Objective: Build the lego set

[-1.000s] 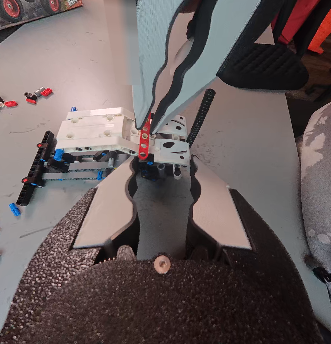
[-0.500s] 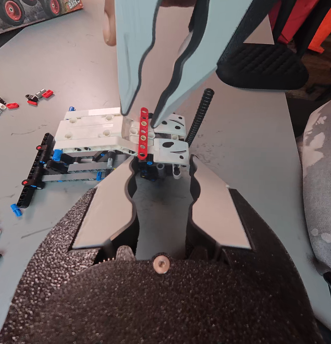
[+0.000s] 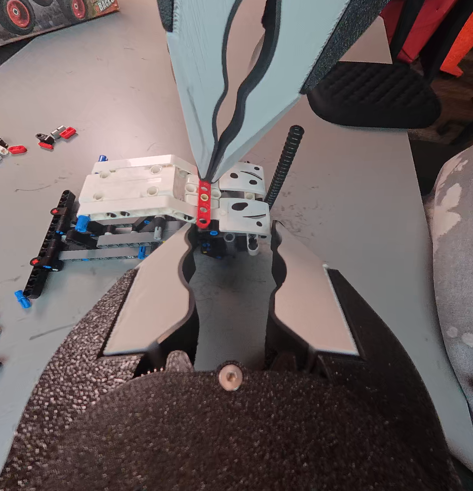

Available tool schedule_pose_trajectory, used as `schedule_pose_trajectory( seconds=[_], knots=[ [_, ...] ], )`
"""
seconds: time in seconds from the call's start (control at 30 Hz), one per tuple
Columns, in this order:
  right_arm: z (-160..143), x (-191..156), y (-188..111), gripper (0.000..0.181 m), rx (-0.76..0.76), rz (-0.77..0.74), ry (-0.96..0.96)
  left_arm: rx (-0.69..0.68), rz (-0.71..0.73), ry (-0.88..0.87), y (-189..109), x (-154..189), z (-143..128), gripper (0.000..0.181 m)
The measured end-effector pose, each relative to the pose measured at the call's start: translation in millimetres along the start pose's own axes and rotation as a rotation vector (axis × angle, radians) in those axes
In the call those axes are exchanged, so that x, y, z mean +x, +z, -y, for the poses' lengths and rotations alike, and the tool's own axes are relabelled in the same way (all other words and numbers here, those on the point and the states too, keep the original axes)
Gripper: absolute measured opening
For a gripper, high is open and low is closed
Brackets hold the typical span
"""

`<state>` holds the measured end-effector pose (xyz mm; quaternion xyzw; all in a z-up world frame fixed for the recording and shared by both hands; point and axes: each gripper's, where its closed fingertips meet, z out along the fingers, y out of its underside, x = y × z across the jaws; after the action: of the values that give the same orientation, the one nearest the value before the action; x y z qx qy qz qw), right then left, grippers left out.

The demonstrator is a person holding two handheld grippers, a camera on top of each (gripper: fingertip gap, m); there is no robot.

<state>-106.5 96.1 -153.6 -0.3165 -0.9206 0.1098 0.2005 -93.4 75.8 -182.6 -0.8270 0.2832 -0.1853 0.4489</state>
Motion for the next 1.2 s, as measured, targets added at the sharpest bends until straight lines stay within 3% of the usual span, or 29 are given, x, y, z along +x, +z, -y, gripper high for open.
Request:
schedule_pose_trajectory(
  seconds=[0.13, 0.27, 0.37, 0.53, 0.8, 1.2],
  knots=[
    [-0.3, 7.6, -2.6, 0.006, 0.106, -0.078, 0.043, 0.0, 0.021, 0.004, 0.0, -2.4, 0.3, 0.056],
    [6.2, 15.3, -34.6, 0.016, 0.389, -0.126, 0.306, -0.004, 0.033, 0.013, 0.3, -2.9, 0.2, 0.056],
    [-8.2, 13.8, -49.1, 0.014, 0.454, -0.238, 0.349, -0.009, 0.043, 0.022, 0.7, -3.3, -0.2, 0.057],
    [0.8, 2.7, -35.1, 0.009, 0.397, -0.258, 0.184, -0.011, 0.032, 0.025, 1.1, -1.9, -0.6, 0.061],
    [12.7, 4.7, 5.8, 0.008, 0.22, -0.086, 0.011, -0.013, 0.059, 0.03, 1.6, -4.5, -1.5, 0.058],
    [11.4, 4.9, 8.2, 0.007, -0.033, 0.02, -0.048, 0.002, 0.04, -0.013, -0.3, -6.5, -0.3, 0.057]
  ],
)
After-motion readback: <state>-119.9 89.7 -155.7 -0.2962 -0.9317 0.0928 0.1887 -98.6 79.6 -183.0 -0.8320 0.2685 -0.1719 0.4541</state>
